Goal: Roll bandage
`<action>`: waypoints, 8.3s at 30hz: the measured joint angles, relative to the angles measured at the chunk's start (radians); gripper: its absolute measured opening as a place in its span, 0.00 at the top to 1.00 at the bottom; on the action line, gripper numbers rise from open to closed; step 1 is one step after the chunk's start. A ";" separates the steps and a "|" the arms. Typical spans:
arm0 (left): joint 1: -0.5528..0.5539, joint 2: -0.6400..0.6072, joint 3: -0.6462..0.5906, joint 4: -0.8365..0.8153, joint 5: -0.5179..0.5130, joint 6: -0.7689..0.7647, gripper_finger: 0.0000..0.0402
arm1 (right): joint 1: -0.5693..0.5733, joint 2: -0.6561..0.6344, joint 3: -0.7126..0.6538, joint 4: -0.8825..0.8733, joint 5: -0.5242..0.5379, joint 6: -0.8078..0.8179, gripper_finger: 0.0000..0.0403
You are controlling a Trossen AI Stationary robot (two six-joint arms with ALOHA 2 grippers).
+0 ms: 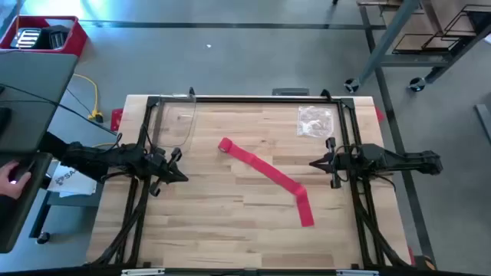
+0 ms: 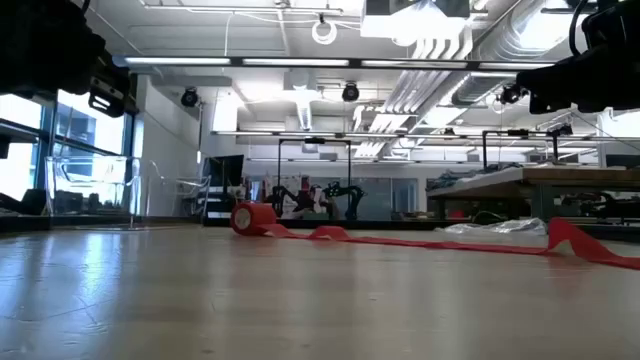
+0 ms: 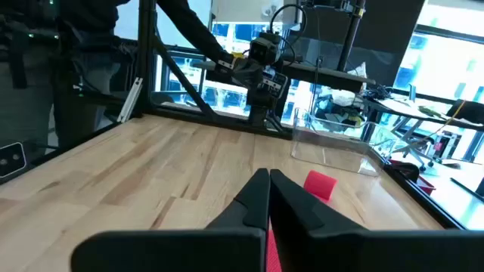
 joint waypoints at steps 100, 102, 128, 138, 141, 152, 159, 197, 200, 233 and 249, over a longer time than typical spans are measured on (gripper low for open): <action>0.209 1.265 0.787 -0.318 -0.468 -0.852 0.71 | 0.000 0.000 0.000 0.000 0.000 0.000 1.00; 0.232 1.299 0.787 -0.323 -0.389 -0.727 0.65 | 0.000 0.000 0.000 0.000 0.000 0.000 1.00; 0.257 1.581 0.787 -0.341 -0.613 0.186 0.49 | 0.000 0.000 0.000 0.000 0.000 0.000 1.00; 0.257 1.654 0.787 -0.197 -0.699 0.110 0.51 | 0.000 0.000 0.000 0.000 0.000 0.000 1.00; 0.257 1.655 0.787 -0.192 -0.710 0.054 0.53 | 0.000 0.000 0.000 0.000 0.000 0.000 1.00; 0.266 1.655 0.787 -0.118 -0.732 0.003 0.69 | 0.000 0.000 0.000 0.000 0.000 0.000 1.00; 0.290 1.645 0.787 -0.107 -0.743 0.000 0.88 | 0.000 0.000 0.000 0.000 0.000 0.000 1.00; 0.131 1.345 1.655 -0.233 -0.937 0.945 0.98 | 0.000 0.002 0.000 0.001 0.004 0.000 1.00; 0.109 1.361 1.669 -0.226 -0.991 0.945 0.98 | 0.000 0.002 0.000 0.000 0.010 0.000 1.00; 0.118 1.458 1.880 -0.438 -0.829 0.400 0.98 | -0.016 0.756 0.936 0.125 0.034 0.815 1.00; 0.082 1.449 1.880 -0.427 -0.543 0.603 0.98 | -0.101 1.366 2.047 -0.760 -0.040 0.396 0.72</action>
